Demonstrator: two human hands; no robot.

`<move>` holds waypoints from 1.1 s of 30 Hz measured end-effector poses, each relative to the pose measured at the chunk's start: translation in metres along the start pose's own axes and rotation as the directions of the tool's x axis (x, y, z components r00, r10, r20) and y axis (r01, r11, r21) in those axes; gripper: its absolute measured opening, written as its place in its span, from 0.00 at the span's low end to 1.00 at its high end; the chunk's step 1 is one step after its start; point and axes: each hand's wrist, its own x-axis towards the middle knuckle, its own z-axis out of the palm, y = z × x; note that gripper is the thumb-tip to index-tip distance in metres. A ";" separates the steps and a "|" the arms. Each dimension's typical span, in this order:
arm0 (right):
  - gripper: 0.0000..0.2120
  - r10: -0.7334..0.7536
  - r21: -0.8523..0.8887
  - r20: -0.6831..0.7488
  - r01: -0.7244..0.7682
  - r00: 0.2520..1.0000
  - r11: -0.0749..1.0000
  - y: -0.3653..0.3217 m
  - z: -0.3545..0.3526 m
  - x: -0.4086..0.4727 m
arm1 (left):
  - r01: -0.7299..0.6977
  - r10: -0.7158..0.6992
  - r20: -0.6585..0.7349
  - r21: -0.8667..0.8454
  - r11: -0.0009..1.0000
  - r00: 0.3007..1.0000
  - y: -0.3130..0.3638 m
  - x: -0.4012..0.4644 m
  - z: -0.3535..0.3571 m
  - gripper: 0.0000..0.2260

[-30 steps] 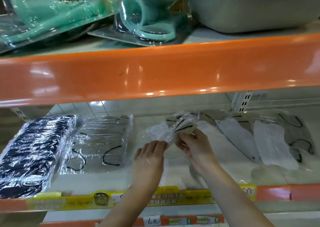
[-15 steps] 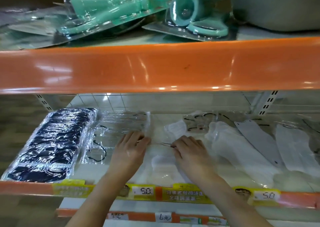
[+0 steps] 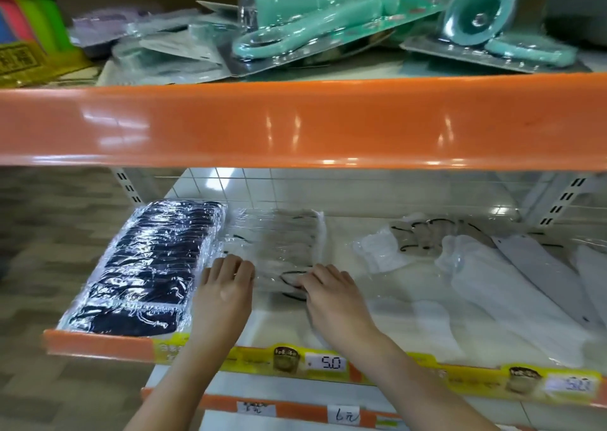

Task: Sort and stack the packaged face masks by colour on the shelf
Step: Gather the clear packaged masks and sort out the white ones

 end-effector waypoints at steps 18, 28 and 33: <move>0.08 0.070 -0.041 -0.065 -0.072 0.995 0.997 -0.027 0.033 -0.024 | -0.050 0.033 0.302 0.049 0.998 0.953 -0.011 -0.039 0.010 0.15; 0.13 0.098 0.024 -0.053 -0.097 0.994 0.995 -0.029 0.029 -0.024 | 0.025 -0.028 0.360 0.014 1.000 0.932 -0.005 -0.034 0.013 0.16; 0.13 0.103 0.034 -0.019 -0.102 0.994 0.994 -0.027 0.030 -0.025 | 0.044 -0.042 0.404 0.005 0.999 0.914 0.003 -0.039 0.007 0.16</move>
